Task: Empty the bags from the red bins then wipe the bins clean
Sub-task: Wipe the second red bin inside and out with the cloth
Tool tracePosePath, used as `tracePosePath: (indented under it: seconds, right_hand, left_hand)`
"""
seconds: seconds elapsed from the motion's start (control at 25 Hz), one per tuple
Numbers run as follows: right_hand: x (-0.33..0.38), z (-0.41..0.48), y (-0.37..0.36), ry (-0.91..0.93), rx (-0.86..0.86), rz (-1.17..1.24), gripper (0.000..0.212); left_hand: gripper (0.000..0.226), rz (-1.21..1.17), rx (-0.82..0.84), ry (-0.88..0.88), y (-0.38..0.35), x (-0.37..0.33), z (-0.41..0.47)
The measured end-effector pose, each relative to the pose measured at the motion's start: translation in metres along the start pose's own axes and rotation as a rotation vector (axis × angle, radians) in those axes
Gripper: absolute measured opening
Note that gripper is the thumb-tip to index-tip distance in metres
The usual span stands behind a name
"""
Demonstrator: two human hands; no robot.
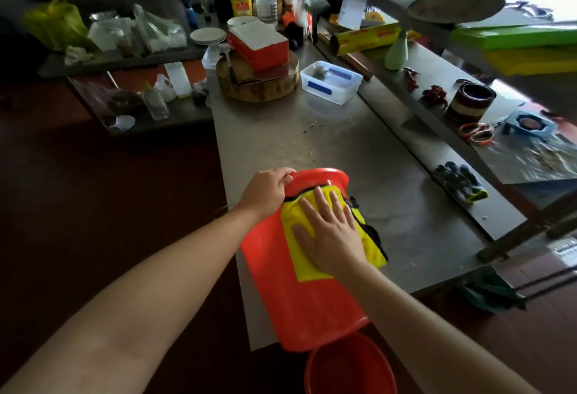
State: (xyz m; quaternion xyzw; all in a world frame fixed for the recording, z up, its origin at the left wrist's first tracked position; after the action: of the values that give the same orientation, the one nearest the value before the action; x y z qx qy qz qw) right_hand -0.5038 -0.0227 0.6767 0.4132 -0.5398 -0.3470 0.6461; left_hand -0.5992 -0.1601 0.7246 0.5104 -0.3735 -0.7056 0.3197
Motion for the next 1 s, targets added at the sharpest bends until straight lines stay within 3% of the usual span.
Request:
tracePosePath:
  seconds: [0.12,0.32,0.48,0.64,0.84,1.0]
  right_hand:
    - [0.005,0.032,0.003,0.018,0.056,-0.048,0.077]
    - [0.013,0.01,-0.006,0.103,0.075,-0.114,0.068]
    - [0.003,-0.036,-0.01,0.124,0.066,-0.128,0.064]
    - [-0.01,-0.084,-0.013,0.145,0.038,-0.144,0.061]
    - [-0.021,-0.11,-0.013,0.15,0.059,-0.129,0.061]
    - [-0.026,-0.099,-0.01,0.137,0.071,-0.11,0.061]
  left_hand:
    - [0.026,-0.071,-0.03,0.055,-0.001,0.013,-0.009]
    - [0.027,-0.131,0.098,0.103,-0.006,0.034,-0.018]
    - [0.029,-0.102,0.154,0.105,-0.005,0.029,-0.025]
    - [0.05,-0.016,0.193,0.032,-0.015,0.002,-0.016]
    - [0.041,0.148,0.146,0.078,-0.028,-0.015,0.006]
    - [0.038,0.129,0.177,0.131,-0.029,-0.002,0.009]
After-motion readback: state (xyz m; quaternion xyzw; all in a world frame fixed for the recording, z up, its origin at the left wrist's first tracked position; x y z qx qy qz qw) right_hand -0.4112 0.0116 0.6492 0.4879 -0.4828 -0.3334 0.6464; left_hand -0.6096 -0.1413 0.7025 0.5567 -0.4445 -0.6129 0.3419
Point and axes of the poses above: each hand's wrist, its own z-axis towards the middle knuckle, its own y-axis out of the back of the hand, x = y × z, the point moved 10 cm from there along z, towards the middle knuckle, and after that the axes turned 8 degrees about z, right-handed, at the moved point
